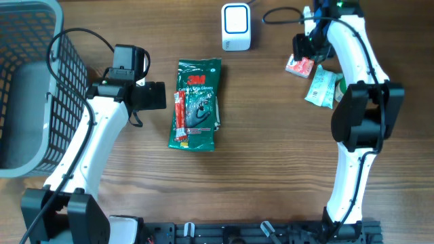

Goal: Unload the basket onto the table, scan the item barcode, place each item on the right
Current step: 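Carry the tissue pack right and lower it near the wipe pack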

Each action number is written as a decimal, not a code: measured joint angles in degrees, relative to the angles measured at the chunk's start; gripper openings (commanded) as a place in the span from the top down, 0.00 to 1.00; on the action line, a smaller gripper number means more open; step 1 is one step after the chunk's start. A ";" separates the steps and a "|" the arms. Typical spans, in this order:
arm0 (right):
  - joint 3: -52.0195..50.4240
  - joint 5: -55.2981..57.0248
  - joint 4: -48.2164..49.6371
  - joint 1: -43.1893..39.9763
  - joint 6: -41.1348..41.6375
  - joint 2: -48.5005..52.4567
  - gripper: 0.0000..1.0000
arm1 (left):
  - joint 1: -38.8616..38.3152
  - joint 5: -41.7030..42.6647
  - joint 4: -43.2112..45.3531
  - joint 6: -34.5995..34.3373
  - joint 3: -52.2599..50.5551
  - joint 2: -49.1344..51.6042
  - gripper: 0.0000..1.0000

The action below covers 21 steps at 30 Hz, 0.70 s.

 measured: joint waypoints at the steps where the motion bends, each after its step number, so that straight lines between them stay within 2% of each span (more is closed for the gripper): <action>1: -1.66 0.02 0.68 0.02 0.04 0.00 0.30 | 0.00 0.00 -0.02 0.00 0.00 0.00 0.00; 6: -5.27 -1.49 -1.55 0.09 1.42 0.02 0.30 | 0.00 0.00 0.00 0.00 0.00 0.00 0.00; 11: -5.38 -10.23 -6.32 0.63 2.36 0.02 0.39 | 0.00 0.02 0.00 0.00 0.00 0.00 0.00; 14: -5.38 -13.55 -8.44 1.79 2.67 0.02 0.39 | 0.00 0.02 0.00 0.00 0.00 0.00 0.00; 17: -5.35 -12.70 -9.11 3.19 2.67 -0.02 0.39 | 0.00 0.02 0.00 0.00 0.00 0.00 0.00; 21: -5.35 -6.19 -6.03 4.48 0.76 -0.85 0.42 | 0.00 0.02 0.00 0.00 0.00 0.00 0.00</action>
